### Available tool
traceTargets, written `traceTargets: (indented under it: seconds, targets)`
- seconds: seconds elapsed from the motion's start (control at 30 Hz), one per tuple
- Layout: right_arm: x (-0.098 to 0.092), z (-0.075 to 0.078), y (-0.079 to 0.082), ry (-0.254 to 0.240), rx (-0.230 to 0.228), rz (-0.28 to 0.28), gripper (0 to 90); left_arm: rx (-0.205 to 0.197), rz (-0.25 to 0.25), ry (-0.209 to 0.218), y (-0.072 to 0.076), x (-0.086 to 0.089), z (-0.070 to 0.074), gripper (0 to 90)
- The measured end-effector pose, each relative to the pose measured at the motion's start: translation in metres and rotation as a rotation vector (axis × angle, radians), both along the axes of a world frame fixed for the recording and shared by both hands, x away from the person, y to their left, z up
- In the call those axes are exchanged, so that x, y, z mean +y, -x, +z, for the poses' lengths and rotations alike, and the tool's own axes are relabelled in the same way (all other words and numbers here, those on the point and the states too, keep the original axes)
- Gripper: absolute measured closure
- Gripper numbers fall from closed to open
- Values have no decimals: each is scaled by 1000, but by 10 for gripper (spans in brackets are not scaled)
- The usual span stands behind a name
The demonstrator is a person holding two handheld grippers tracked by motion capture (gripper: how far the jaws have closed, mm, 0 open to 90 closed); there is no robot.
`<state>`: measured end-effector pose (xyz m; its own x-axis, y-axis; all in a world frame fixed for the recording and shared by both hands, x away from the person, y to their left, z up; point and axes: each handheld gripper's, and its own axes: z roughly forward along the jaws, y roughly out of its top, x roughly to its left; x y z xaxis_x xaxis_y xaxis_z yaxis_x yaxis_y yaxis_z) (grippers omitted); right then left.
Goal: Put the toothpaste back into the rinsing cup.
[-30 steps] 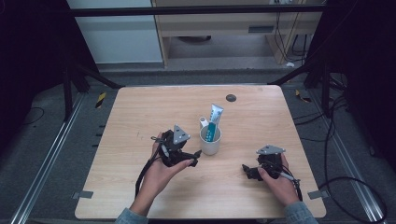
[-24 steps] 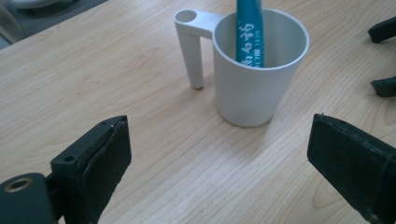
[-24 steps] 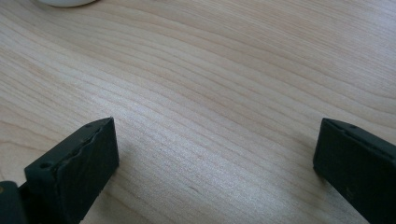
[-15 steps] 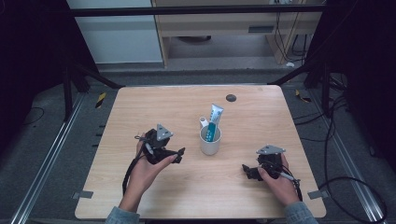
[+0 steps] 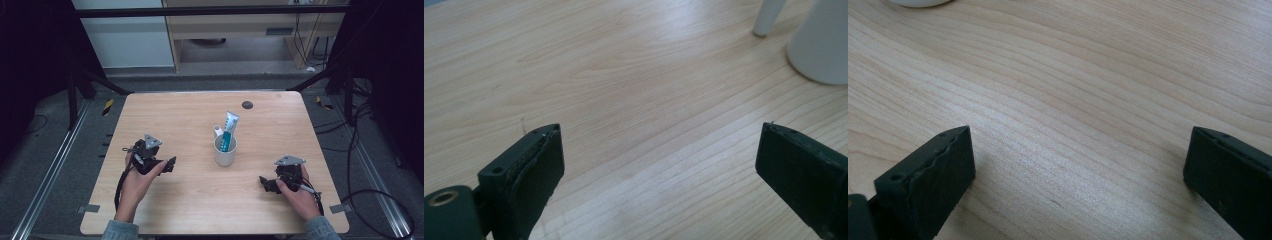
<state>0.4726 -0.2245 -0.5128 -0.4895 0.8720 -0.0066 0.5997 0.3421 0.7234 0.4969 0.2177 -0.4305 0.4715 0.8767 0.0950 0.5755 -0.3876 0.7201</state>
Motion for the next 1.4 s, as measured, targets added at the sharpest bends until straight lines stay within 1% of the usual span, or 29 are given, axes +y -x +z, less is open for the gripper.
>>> traceTargets:
  seconds: [0.1, 0.2, 0.37, 0.57, 0.67, 0.8, 0.97, 1.1, 1.23, 1.27, 1.3, 1.33, 1.4]
  targets:
    - [0, 0, 0, 2, -1, 2, 4, 20, 14, -13, -2, 7, -6, 49]
    - [0, 0, 0, 1, -1, 2, 4, 37, 33, -36, -4, 13, -14, 49]
    - [0, 0, 0, 0, 0, 0, 4, 58, 42, -59, -6, 19, -23, 49]
    - [0, 0, 0, 2, -1, 2, 4, 70, 64, -52, -9, 29, -31, 49]
    - [0, 0, 0, 1, -1, 2, 4, 75, 80, -56, -10, 35, -34, 49]
    - [0, 0, 0, 2, -1, 2, 4, 85, 105, -41, -13, 43, -39, 49]
    - [0, 0, 0, 2, -1, 2, 4, 96, 125, -32, -16, 51, -48, 49]
    - [0, 0, 0, 0, 0, 0, 4, 97, 129, -28, -17, 55, -53, 49]
    - [0, 0, 0, 0, 1, 0, 4, 93, 123, -22, -18, 56, -57, 49]
    - [0, 0, 0, 1, -1, 2, 4, 84, 120, -21, -19, 56, -58, 49]
    - [0, 0, 0, 0, 1, 0, 4, 62, 124, -23, -19, 57, -59, 49]
    - [0, 0, 0, 0, 1, 0, 4, 54, 126, -32, -19, 57, -60, 48]
    - [0, 0, 0, 0, 1, 0, 4, 51, 122, -38, -20, 58, -62, 46]
